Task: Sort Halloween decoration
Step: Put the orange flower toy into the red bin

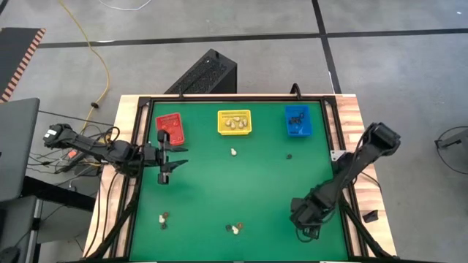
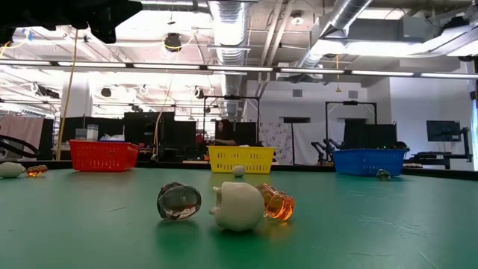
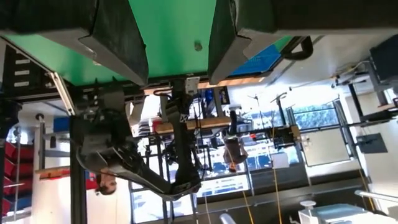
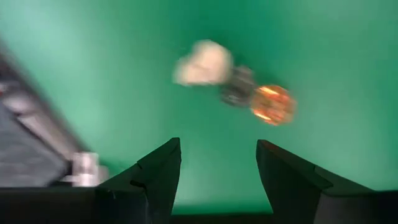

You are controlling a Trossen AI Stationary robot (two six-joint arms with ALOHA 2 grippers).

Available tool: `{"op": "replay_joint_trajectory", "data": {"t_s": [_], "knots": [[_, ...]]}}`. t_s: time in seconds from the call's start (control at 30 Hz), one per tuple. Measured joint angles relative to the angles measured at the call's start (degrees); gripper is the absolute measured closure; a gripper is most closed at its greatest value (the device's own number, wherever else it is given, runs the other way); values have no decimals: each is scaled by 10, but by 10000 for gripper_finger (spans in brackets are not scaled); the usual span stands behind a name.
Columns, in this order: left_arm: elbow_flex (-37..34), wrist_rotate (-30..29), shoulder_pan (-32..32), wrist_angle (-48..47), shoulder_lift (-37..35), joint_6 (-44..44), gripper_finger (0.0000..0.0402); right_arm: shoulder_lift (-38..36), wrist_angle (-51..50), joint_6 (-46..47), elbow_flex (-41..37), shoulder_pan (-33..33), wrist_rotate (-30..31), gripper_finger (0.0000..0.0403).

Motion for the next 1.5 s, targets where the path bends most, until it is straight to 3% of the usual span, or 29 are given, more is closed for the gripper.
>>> {"op": "replay_joint_trajectory", "data": {"t_s": [0.53,0.9,1.33,1.5], "knots": [[0,0,0,-15,0,10,244,74,-42,-143,0,-60,-2,164],[0,-1,0,-20,0,11,244,130,-25,-197,3,-48,-5,168],[0,-2,0,-20,0,16,244,97,-49,-167,7,-62,2,300],[0,-5,0,-22,0,18,244,63,-92,-159,40,-80,72,317]]}}
